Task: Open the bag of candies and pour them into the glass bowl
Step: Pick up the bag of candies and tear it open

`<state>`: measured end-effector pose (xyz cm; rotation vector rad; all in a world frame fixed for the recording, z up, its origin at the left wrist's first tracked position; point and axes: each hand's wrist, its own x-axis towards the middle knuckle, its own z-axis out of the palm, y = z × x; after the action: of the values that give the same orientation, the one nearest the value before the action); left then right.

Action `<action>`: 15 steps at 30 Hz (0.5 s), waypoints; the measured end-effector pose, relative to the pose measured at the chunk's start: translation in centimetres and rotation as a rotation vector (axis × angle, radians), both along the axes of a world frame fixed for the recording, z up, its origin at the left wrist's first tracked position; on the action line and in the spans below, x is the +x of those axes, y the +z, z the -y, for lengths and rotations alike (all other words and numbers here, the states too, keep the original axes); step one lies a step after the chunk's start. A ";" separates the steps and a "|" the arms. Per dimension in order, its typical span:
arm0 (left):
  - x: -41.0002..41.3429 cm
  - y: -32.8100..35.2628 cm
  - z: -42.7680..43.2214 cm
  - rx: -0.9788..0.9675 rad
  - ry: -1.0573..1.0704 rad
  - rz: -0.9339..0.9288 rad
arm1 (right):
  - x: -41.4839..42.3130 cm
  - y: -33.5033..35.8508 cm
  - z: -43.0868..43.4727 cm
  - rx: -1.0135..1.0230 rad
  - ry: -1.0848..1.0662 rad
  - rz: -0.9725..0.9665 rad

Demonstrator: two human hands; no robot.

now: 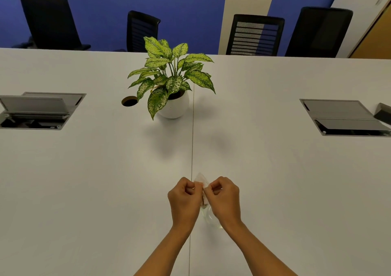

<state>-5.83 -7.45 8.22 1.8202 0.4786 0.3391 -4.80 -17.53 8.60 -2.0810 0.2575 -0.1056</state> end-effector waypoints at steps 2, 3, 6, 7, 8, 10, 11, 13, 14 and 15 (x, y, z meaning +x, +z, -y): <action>-0.1 0.1 -0.1 0.030 -0.048 0.004 | 0.1 -0.1 0.4 0.009 0.003 -0.011; 0.0 0.2 -0.3 0.052 -0.078 0.002 | 0.2 -0.1 0.6 0.013 0.008 -0.009; 0.2 0.4 -1.2 0.136 -0.157 -0.010 | 0.3 0.1 0.9 -0.009 0.015 0.010; 0.3 0.4 -1.6 0.190 -0.180 -0.024 | 0.4 0.1 1.1 -0.027 0.011 0.014; 0.4 0.3 -2.1 0.266 -0.202 -0.037 | 0.5 0.2 1.3 -0.047 0.004 0.014; 0.5 0.1 -2.8 0.437 -0.244 -0.042 | 0.8 0.2 1.8 -0.103 -0.004 0.009; 0.5 -0.1 -3.0 0.502 -0.266 -0.038 | 0.9 0.2 2.1 -0.139 0.001 0.006; 0.3 -0.5 -3.1 0.599 -0.308 -0.037 | 0.9 0.1 2.3 -0.191 0.017 -0.006; 0.3 -0.6 -3.1 0.629 -0.318 -0.037 | 0.9 0.1 2.3 -0.201 0.022 -0.012; 0.3 -0.7 -3.1 0.631 -0.315 -0.036 | 0.9 0.1 2.2 -0.197 0.024 -0.016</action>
<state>-5.57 -4.32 7.52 2.4766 0.0978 0.2528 -3.93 -19.76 8.72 -2.2809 0.2395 -0.1026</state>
